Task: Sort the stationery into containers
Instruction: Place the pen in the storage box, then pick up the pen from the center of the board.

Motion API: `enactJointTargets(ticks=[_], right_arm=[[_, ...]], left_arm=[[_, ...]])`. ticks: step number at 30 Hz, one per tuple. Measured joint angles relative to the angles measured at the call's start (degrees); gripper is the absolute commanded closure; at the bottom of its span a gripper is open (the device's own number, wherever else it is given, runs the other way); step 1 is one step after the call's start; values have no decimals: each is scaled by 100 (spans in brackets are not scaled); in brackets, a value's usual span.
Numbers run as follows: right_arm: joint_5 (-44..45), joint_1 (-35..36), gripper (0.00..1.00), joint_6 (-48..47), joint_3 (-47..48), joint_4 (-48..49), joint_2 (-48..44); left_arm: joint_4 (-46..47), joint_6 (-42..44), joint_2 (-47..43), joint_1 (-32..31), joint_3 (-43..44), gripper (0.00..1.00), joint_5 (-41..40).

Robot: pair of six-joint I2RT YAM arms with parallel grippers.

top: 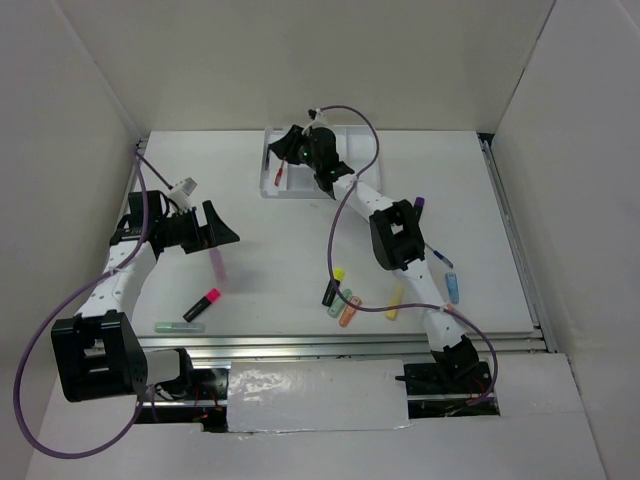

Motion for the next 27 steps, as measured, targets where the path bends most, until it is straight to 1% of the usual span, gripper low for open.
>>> enactJointTargets(ticks=[2, 5, 7, 9, 12, 13, 16, 19, 22, 23, 25, 27], right_arm=[[-72, -22, 59, -107, -195, 50, -74], [-278, -59, 56, -442, -776, -33, -413], [-422, -101, 54, -804, -1152, -289, -782], [-579, -170, 51, -1244, -1449, -750, -1287], [-931, -417, 51, -2203, -2002, -1915, -2540], [-1040, -522, 54, -2531, -2061, -2326, -2929], [-1147, -946, 60, -3620, -2079, -3598, -4124], [-1010, -1394, 62, -4603, -2328, -4697, -5086], [-710, -1700, 62, -5438, -3274, -5600, -5880], [-540, -1751, 62, -5692, -3762, -5816, -6067], [-166, -1816, 62, -6096, -4734, -6205, -6234], [177, -1864, 61, -6378, -5560, -6487, -6205]], left_arm=[[-4, 4, 2, 0, 0, 1, -4], [-28, 24, 2, -13, 2, 1, -28], [-70, 61, 2, -59, 13, 1, -96], [-168, 188, 2, -188, 68, 1, -234], [-330, 437, -4, -573, 229, 1, -531], [-382, 503, -17, -717, 289, 1, -623], [-584, 776, -72, -1198, 492, 1, -984], [-728, 946, -175, -1526, 640, 1, -1263], [-800, 1054, -306, -1652, 686, 1, -1447], [-826, 1064, -352, -1672, 686, 1, -1502], [-876, 1069, -444, -1703, 686, 1, -1576], [-911, 1069, -546, -1718, 686, 1, -1639]])
